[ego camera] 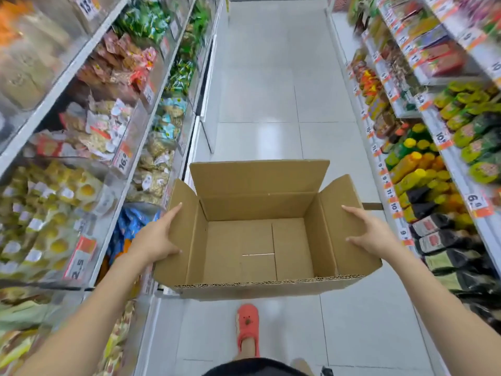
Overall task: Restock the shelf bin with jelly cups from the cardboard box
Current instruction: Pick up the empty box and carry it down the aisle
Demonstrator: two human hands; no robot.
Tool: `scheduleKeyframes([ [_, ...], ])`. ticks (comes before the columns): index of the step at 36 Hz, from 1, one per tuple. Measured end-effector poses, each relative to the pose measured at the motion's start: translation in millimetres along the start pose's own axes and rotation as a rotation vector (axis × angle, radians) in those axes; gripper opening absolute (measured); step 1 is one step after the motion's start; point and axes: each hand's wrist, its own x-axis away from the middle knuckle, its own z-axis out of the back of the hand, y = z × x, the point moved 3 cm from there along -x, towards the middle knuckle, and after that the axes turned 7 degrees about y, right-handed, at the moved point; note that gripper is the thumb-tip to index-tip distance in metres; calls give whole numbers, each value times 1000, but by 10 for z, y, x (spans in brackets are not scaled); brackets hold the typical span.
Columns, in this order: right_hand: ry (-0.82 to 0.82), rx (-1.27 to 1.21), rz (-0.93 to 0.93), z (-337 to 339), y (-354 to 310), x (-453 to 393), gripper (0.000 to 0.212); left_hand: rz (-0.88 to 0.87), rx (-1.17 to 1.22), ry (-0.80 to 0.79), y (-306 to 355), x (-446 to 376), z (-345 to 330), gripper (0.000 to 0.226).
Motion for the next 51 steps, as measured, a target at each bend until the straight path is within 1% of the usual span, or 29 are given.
scheduleKeyframes([
  [4,-10,11,-42,84,-169,-475,75,-35,23,-21,130,-596,211,116],
  [7,13,16,-45,171,-328,-908,74,-49,16,-24,275,-1081,369,119],
  [13,6,16,-52,384,-625,-1924,74,-70,-19,4,644,-2143,680,123],
  [19,8,-55,18,650,-993,-3176,74,-57,-32,24,1148,-3222,933,125],
  [25,-22,20,83,982,-1408,-4422,74,-14,-64,67,1536,-4145,1295,128],
  [30,-15,47,101,1180,-1685,-5381,78,15,7,104,1787,-4938,1571,126],
  [34,-7,38,100,1257,-1922,-6177,79,14,58,93,1928,-5722,1804,127],
  [38,-6,36,95,1315,-2234,-6952,78,11,31,76,2190,-6524,2095,122],
  [41,-6,23,83,1378,-2496,-7539,77,3,-8,75,2360,-7129,2354,125],
  [45,17,5,98,1543,-2849,-8256,76,-11,18,86,2637,-7870,2761,123],
  [51,53,-20,93,1804,-3221,-9353,78,-34,-11,111,3075,-8977,3255,124],
])
